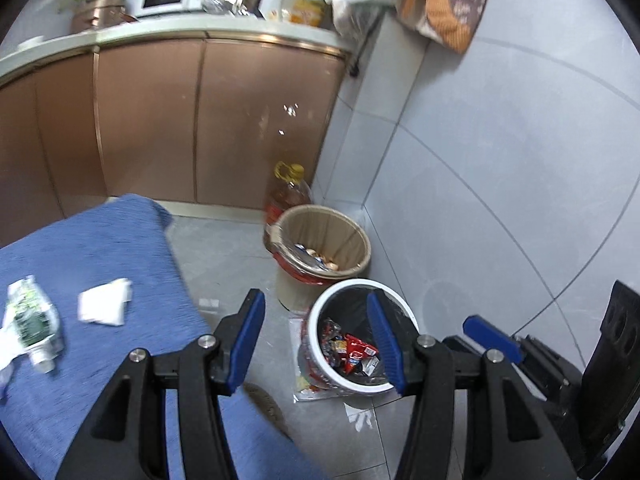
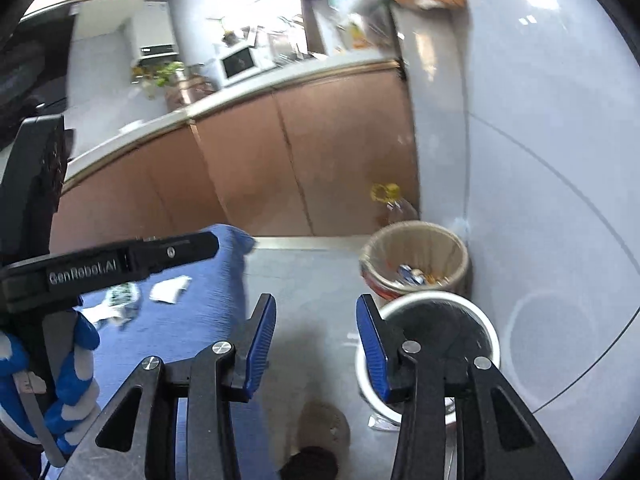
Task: Collect trash
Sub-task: 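Move both open tools back toward the table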
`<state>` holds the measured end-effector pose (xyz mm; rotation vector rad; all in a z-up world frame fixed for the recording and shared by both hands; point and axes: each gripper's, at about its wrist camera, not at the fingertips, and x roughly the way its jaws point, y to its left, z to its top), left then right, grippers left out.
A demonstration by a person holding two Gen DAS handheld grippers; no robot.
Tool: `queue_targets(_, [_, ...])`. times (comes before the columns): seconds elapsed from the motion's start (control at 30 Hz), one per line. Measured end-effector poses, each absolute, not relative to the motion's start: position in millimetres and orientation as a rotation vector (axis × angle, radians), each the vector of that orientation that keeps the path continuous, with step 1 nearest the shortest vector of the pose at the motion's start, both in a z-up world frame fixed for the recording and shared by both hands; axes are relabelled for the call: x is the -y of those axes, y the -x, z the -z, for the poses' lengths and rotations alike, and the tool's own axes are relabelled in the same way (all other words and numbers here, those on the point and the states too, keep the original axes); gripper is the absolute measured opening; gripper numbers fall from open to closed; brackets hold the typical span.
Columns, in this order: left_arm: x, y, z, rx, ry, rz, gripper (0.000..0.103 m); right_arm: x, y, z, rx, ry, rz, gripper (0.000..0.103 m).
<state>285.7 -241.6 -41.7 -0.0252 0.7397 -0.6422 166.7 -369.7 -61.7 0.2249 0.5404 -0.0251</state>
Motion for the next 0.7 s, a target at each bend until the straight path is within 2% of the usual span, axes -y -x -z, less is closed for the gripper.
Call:
queue_targets(0.3, [161, -249, 10, -0.670, 0.091, 0.577, 0.051, 314, -147, 24, -0.479, -0.147, -0.062, 0.044])
queue_targets(0.7, [52, -259, 26, -0.681, 0.089, 0.427, 0.051, 258, -167, 17, -0.490, -0.090, -0.152, 0.050])
